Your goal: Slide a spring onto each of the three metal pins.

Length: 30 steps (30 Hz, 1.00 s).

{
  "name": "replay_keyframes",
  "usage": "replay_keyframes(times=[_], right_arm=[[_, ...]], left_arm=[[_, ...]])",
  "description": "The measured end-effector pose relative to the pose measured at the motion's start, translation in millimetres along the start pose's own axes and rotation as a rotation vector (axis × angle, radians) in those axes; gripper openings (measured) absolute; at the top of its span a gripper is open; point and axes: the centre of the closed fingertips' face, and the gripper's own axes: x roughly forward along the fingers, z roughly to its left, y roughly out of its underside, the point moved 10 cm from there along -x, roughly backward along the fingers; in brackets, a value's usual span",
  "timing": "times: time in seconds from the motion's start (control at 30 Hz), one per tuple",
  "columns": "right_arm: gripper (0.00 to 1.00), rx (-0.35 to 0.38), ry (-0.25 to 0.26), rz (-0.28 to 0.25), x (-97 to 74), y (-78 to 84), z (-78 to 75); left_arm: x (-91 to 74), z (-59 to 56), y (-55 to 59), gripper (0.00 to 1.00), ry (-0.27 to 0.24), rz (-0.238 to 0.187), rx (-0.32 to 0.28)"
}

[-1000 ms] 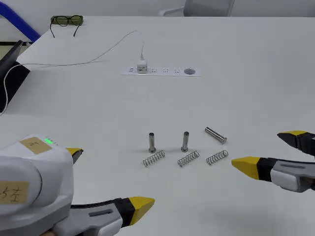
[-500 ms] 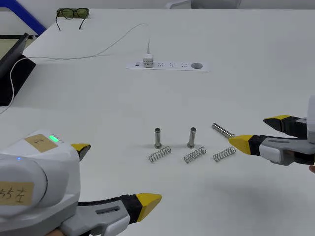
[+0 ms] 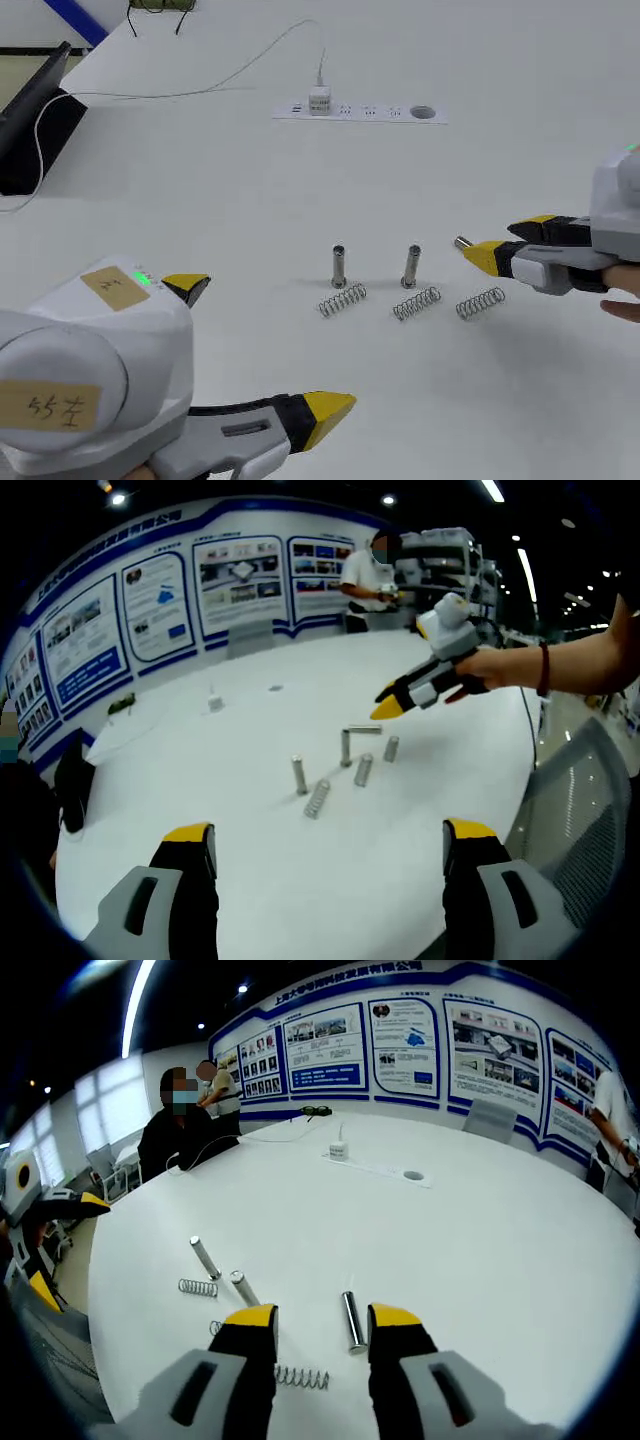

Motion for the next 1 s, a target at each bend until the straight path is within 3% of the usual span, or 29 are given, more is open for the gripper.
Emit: replay_keyframes(times=[0.3,0.53,1.0], right_arm=[[0.29,-0.006,0.002,0.031,32.7,3.2,-12.2],[0.23,-0.018,-0.002,0.063,51.8,7.2,-17.2],[0.11,-0.045,0.006,0.116,59.5,8.9,-20.3]], left_arm=[[3.2,1.8,-2.0,0.95,0.007,-0.025,-0.03],[4.7,4.2,-1.6,0.94,0.009,-0.02,-0.036],[8.1,7.5,-4.0,0.94,0.016,-0.021,-0.044]])
